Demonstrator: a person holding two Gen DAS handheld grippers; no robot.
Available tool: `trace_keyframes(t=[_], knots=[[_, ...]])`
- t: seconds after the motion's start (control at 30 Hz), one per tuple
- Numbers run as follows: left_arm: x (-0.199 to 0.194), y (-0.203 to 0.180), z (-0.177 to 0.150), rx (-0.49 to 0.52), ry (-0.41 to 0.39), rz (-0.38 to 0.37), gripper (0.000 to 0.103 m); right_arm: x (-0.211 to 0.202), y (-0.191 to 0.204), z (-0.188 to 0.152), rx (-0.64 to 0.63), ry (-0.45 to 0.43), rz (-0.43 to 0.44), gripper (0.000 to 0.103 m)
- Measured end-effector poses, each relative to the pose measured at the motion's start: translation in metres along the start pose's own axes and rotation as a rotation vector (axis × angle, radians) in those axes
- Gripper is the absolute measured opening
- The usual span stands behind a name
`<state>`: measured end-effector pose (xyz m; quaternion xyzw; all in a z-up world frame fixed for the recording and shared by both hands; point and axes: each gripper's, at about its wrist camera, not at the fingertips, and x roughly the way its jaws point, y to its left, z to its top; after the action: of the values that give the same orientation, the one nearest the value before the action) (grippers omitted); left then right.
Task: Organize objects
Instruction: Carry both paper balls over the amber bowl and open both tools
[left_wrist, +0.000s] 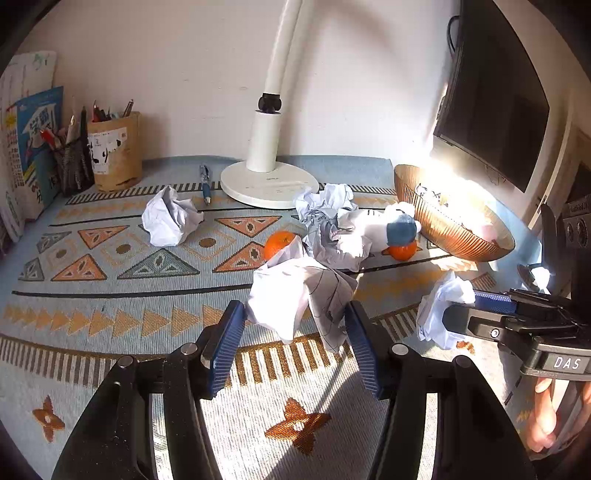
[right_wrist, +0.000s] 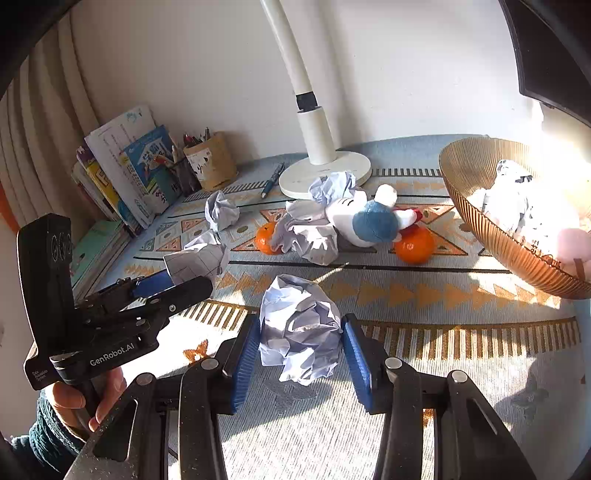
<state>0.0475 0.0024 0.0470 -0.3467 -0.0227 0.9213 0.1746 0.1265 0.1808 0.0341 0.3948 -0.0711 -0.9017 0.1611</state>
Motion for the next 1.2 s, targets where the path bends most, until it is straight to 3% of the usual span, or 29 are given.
trace_keyframes(t=[0.23, 0.37, 0.47, 0.57, 0.8, 0.87, 0.93, 1.07, 1.2], knots=[[0.006, 0.013, -0.007, -0.057, 0.009, -0.036, 0.055, 0.009, -0.001, -0.015, -0.063, 0.008, -0.045, 0.045], [0.007, 0.021, -0.009, -0.104, 0.016, -0.061, 0.055, 0.015, -0.005, -0.018, -0.039, 0.014, -0.046, 0.055], [0.006, 0.017, -0.010, -0.085, 0.010, -0.060, 0.056, 0.017, -0.008, -0.019, -0.019, 0.024, -0.053, 0.069], [0.005, 0.009, -0.010, -0.047, 0.005, -0.043, 0.057, 0.020, -0.010, -0.019, 0.002, 0.042, -0.049, 0.073], [0.004, 0.005, -0.011, -0.019, -0.003, -0.026, 0.058, 0.025, -0.005, -0.018, -0.014, 0.050, -0.087, 0.072], [0.004, 0.006, -0.011, -0.022, -0.001, -0.029, 0.058, 0.026, -0.003, -0.020, -0.028, 0.055, -0.070, 0.055], [0.005, 0.006, -0.011, -0.021, 0.000, -0.028, 0.058, 0.024, 0.000, -0.021, -0.041, 0.043, -0.060, 0.049], [0.000, 0.002, -0.012, -0.004, -0.019, -0.011, 0.058, 0.015, 0.006, -0.022, -0.048, 0.013, -0.062, 0.048], [-0.014, -0.020, 0.007, 0.053, -0.040, -0.064, 0.058, -0.027, -0.001, -0.009, -0.030, -0.084, -0.041, 0.048]])
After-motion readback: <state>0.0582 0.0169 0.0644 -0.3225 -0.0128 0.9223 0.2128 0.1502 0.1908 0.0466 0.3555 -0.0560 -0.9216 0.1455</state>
